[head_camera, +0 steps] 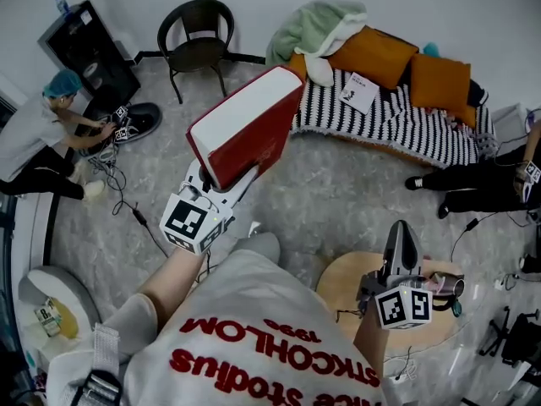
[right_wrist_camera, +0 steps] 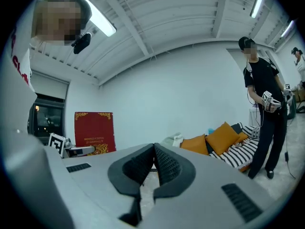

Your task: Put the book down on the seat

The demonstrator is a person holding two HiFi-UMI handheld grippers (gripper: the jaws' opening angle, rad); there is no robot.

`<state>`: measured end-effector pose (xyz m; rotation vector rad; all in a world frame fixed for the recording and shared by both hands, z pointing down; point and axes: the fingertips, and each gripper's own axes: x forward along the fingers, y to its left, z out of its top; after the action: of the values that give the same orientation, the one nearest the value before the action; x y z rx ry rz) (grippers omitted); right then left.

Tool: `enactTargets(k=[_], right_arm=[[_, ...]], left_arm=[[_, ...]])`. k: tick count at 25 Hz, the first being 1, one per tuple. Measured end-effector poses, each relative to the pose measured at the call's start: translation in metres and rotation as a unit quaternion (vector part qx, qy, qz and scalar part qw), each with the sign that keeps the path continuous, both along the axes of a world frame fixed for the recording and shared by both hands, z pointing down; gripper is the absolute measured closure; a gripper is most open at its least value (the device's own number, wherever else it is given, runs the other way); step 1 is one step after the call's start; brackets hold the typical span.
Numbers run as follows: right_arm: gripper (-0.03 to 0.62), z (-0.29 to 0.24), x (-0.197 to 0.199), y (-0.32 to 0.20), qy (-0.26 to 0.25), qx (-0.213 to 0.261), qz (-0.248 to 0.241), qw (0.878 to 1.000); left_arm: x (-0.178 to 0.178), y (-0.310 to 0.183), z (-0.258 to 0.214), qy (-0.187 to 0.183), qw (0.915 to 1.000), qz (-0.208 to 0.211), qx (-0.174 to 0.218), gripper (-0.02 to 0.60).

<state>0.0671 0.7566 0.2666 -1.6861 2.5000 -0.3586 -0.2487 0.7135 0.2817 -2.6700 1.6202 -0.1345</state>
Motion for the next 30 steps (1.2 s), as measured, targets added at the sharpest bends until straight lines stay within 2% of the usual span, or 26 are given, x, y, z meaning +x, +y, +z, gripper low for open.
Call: enactTargets(k=[6,12,18,30], right_arm=[[0.568,0.009,0.005,-0.014,-0.010,-0.008,0.003,1.000],[0.568,0.012,0.013,-0.043,-0.011,-0.017,0.019,1.000],[0.568,0.009,0.021,-0.093,-0.012,-0.021,0.027,0.999],[0.568,-0.003,-0.005,-0.212,-0.002,-0.016,0.028,0.999]], left_arm=[[0.006,-0.018,0.008,-0.001,1.0000,0.001,-0.008,0.342],[0.012,-0.061,0.011,0.011,0.9998,0.012,-0.011,0.342],[0.024,-0.123,0.008,0.013,0.9994,0.029,-0.016,0.342],[0.014,-0.248,0.003,0.020,0.9985,0.048,-0.014,0.342]])
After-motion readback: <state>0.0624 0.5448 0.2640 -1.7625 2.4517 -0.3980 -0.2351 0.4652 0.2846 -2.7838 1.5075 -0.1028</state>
